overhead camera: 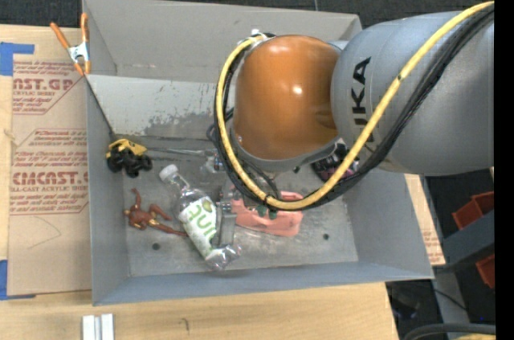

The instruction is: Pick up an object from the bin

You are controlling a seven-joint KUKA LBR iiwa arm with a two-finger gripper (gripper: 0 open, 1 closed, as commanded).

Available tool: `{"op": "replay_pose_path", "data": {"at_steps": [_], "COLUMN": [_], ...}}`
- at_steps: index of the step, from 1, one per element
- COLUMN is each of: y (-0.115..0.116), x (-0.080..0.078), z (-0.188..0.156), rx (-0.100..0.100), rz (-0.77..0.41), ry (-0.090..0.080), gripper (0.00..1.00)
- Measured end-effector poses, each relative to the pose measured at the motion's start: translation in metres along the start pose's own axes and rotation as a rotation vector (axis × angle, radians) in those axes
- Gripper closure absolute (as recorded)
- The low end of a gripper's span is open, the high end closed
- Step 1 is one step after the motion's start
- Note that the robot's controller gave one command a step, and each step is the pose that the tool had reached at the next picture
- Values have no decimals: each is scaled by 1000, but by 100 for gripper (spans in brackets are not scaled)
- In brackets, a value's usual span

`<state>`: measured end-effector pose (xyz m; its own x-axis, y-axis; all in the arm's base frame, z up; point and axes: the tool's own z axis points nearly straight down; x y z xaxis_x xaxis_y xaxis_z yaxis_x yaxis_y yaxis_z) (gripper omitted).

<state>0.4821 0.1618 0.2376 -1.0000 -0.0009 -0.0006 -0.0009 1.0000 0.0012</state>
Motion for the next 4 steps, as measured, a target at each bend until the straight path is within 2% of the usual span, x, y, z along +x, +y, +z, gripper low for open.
{"op": "replay_pose_path", "data": {"at_steps": [1,2,3,4], "y": [-15,-84,-84,-101], "x": [0,-10,-10,-10], "z": [55,102,102,87], "rx": [-2,1,0,1], "rz": [32,204,204,163], "ry": [-6,1,1,1], "gripper": [0,100,100,100]}}
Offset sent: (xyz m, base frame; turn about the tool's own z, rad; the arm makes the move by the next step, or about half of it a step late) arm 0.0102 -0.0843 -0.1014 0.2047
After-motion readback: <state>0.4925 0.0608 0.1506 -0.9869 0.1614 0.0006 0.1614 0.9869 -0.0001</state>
